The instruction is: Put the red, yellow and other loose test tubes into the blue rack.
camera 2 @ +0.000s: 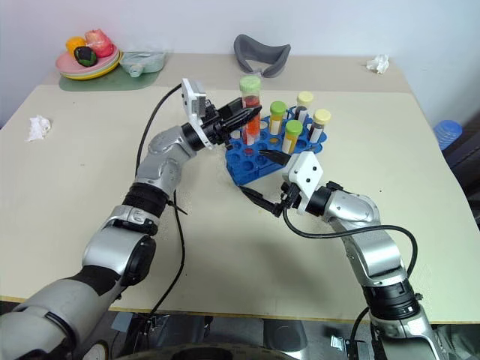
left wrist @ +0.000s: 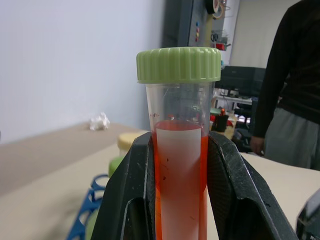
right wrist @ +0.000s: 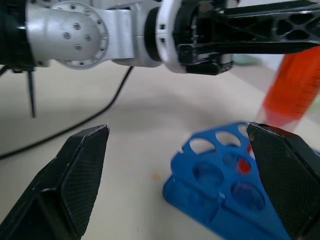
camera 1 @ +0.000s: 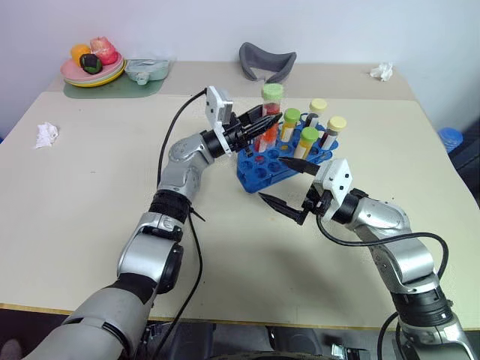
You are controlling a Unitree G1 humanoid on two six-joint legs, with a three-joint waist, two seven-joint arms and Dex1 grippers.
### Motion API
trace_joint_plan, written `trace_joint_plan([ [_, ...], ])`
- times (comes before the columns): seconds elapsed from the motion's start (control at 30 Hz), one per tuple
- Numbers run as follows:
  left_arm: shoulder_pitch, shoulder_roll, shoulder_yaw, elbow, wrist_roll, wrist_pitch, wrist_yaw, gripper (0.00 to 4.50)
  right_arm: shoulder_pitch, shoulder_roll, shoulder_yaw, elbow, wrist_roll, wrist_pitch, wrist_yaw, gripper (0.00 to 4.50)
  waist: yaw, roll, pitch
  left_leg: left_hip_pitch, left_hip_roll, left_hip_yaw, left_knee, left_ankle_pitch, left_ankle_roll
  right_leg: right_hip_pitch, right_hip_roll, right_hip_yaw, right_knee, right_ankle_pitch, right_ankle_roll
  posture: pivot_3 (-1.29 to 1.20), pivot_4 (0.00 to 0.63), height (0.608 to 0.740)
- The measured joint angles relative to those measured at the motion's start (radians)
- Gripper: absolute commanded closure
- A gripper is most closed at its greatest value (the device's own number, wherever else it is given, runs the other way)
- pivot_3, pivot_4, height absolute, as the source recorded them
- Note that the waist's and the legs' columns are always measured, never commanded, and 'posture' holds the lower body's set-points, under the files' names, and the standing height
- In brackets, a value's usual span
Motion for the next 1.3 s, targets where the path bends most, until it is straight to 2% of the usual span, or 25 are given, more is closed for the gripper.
trace_joint_plan([
  [0.17, -0.008, -0.024, 0.009, 0.063, 0.044, -0.040, -0.024, 3.70, 0.125, -0.049, -0.080, -0.067, 0.014, 0.080, -0.037, 0.00, 0.001, 0.000, 0.000, 0.000, 0.000, 0.000, 0.000, 0.000, 0.001, 0.000, 0.000, 0.000, 0.000, 0.000, 0.000, 0.00, 0.150, 0.740],
  [0.4, -0.016, -0.038, 0.009, 0.088, 0.090, -0.069, -0.073, 3.70, 0.270, -0.056, -0.198, -0.181, 0.033, 0.234, -0.135, 0.00, -0.001, 0.000, 0.000, 0.000, 0.000, 0.000, 0.000, 0.000, 0.001, 0.000, 0.001, 0.000, 0.001, 0.000, 0.000, 0.00, 0.150, 0.740],
  [0.67, -0.031, -0.041, 0.009, 0.137, 0.153, -0.117, -0.082, 3.70, 0.375, -0.057, -0.299, -0.232, 0.062, 0.252, -0.143, 0.00, 0.000, 0.000, 0.000, 0.000, 0.000, 0.000, 0.000, 0.000, 0.001, 0.001, 0.001, 0.000, 0.001, 0.000, 0.000, 0.00, 0.150, 0.740],
  [0.97, -0.041, -0.049, 0.008, 0.206, 0.232, -0.182, -0.039, 3.70, 0.358, -0.057, -0.308, -0.233, 0.063, 0.253, -0.154, 0.00, -0.001, 0.000, 0.000, 0.001, 0.000, 0.000, 0.000, 0.000, 0.001, 0.001, 0.001, 0.000, 0.001, 0.000, 0.000, 0.00, 0.150, 0.740],
  [1.3, -0.032, -0.068, 0.004, 0.193, 0.245, -0.173, -0.061, 3.70, 0.328, -0.057, -0.296, -0.233, 0.063, 0.259, -0.152, 0.00, 0.000, 0.000, -0.001, 0.001, 0.000, 0.000, 0.000, 0.000, 0.001, 0.002, 0.001, 0.000, 0.001, 0.000, 0.000, 0.00, 0.150, 0.740],
])
